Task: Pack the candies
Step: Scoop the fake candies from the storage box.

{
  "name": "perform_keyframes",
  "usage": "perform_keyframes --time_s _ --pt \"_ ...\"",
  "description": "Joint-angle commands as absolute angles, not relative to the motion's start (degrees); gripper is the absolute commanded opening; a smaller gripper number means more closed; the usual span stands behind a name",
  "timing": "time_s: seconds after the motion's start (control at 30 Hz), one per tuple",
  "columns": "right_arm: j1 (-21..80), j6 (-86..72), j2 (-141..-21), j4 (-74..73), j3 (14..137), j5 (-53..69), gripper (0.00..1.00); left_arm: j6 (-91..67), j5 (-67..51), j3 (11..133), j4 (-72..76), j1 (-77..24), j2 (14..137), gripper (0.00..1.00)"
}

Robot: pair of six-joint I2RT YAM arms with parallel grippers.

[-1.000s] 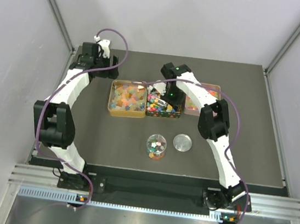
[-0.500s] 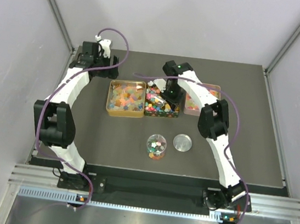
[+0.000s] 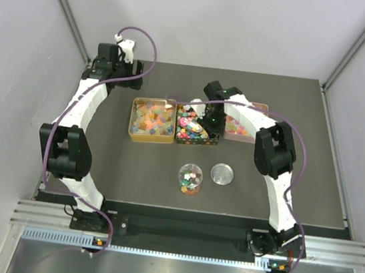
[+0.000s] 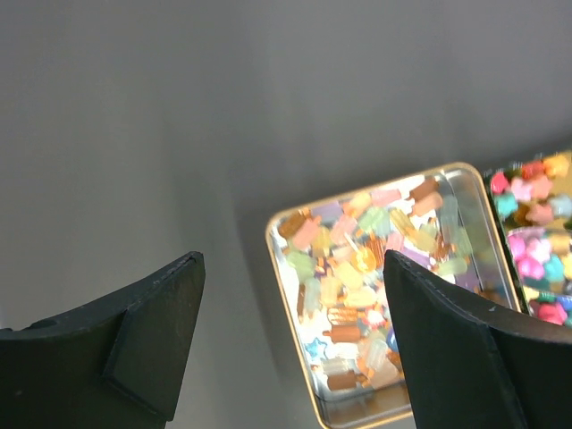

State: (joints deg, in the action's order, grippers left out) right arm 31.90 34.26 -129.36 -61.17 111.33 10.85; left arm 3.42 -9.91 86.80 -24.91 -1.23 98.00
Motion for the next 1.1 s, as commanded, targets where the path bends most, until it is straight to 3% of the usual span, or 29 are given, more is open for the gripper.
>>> perform_keyframes --time_s 0.0,0.47,0.9,1.07 --pt "30.85 32.88 -124.72 -50.65 107.15 13.97 0.00 6.06 -8.53 91.58 -25.49 -1.14 96.68 0.86" --pt "29.97 29.09 -119.80 -41.13 106.08 15.65 0.00 6.77 -8.09 96.41 -26.72 -1.23 99.84 0.86" --pt "28.92 36.01 -107.67 -50.25 104.95 14.50 0.00 5.80 -9.40 95.54 -23.83 -1.14 97.22 0.86" --pt "29.00 43.05 -97.33 -53.17 95.04 13.89 0.00 4.40 -7.74 88.87 -18.99 -1.06 93.00 0.86"
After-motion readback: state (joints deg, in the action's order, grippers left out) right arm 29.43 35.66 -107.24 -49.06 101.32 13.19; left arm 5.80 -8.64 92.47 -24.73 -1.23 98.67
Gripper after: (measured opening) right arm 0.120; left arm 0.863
